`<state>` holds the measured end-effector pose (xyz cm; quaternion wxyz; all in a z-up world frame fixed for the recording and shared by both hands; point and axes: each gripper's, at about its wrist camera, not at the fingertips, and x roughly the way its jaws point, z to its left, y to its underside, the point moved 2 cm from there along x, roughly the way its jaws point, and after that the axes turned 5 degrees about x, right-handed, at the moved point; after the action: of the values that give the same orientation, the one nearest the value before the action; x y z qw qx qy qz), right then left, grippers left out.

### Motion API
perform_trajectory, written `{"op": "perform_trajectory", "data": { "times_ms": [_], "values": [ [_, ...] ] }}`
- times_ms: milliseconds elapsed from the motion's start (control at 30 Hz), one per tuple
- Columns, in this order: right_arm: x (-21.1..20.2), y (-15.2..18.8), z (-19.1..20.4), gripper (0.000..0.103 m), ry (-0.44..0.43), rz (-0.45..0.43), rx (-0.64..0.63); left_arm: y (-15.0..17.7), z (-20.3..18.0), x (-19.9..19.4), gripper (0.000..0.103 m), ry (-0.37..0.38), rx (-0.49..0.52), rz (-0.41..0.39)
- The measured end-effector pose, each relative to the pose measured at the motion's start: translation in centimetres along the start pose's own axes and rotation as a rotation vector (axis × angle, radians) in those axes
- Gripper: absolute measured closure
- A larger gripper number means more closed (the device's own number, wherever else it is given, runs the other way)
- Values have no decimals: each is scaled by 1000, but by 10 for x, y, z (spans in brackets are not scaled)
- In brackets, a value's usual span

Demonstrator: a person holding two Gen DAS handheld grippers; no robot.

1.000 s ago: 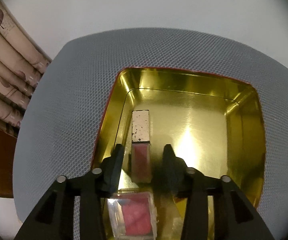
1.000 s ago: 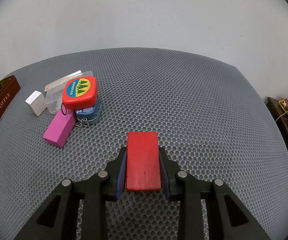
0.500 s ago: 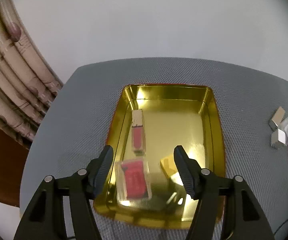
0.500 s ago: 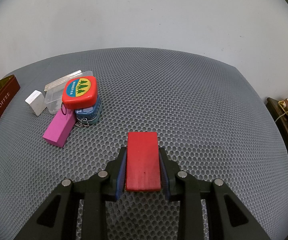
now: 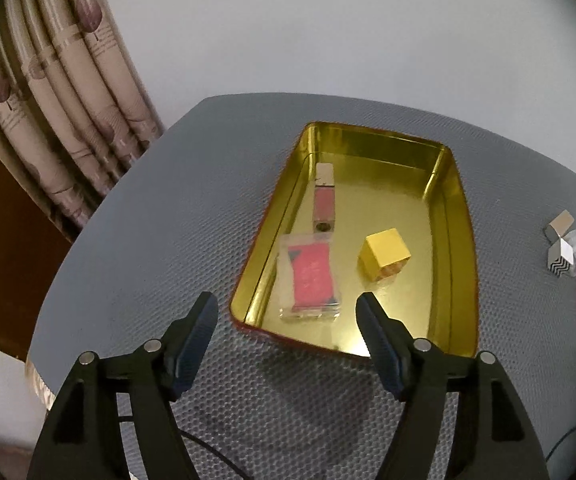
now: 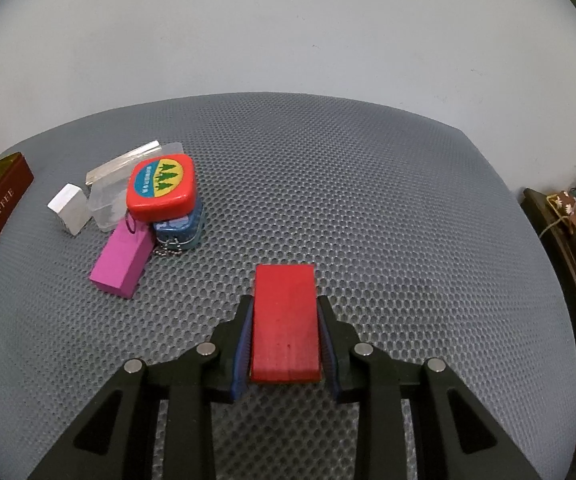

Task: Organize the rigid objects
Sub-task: 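Carry the red block into the tin and open the right gripper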

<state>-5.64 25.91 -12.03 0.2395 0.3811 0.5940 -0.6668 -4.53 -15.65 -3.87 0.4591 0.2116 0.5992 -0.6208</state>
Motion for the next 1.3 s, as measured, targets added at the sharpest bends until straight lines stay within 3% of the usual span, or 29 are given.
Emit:
{"op": "perform_trajectory", "data": {
  "times_ms": [200,567,700,1067,1300],
  "values": [
    [-20,1,9,73,-5,-25,-14,0,8,-6,32,8,-25,-23],
    [-49,0,68,73,-149,-35,-134,5,23,-6,30,25,-51,-8],
    [-59,0,102,73,-206,-27,-196,11,32,-5,29,3,-57,1],
    [-93,-29,243,73,-386,-48,-372,23,72,-4,28,-5,-165,27],
    [-105,-36,323,73,-476,-27,-446,28,82,-2,27,-20,-183,35]
  ]
}}
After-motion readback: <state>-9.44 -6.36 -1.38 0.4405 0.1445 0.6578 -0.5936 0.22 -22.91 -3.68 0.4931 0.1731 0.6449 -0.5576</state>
